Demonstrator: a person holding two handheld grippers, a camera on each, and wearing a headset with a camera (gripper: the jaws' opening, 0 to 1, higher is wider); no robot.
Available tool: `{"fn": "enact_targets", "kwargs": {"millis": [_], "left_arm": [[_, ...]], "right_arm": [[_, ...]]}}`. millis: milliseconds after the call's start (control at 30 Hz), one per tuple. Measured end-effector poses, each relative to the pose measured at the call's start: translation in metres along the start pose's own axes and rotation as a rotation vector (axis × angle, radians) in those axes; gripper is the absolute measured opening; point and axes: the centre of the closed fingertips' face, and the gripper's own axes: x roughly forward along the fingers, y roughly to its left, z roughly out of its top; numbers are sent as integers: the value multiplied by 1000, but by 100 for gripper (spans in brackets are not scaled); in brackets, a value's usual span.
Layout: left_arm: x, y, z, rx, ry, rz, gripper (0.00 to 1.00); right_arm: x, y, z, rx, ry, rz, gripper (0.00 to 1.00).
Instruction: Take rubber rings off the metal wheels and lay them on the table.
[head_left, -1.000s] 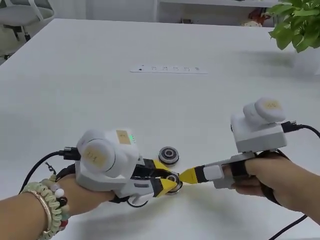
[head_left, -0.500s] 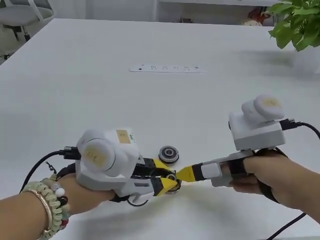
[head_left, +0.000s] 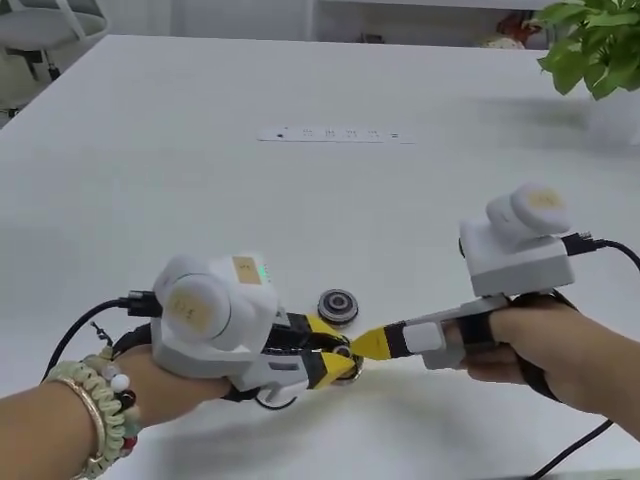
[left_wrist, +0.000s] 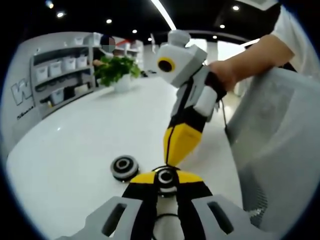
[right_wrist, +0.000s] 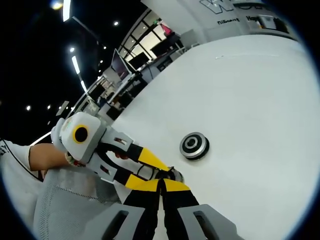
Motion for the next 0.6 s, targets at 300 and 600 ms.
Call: {"fn": "enact_targets", "kwargs": {"millis": [300, 600], "left_arm": [[-2, 0, 0, -14, 37, -17, 14], [-13, -2, 16, -21, 16, -47, 21]], "right_arm": [[-4, -9, -2, 29, -3, -47, 0], [-3, -5, -1, 13, -5, -47, 0]]}}
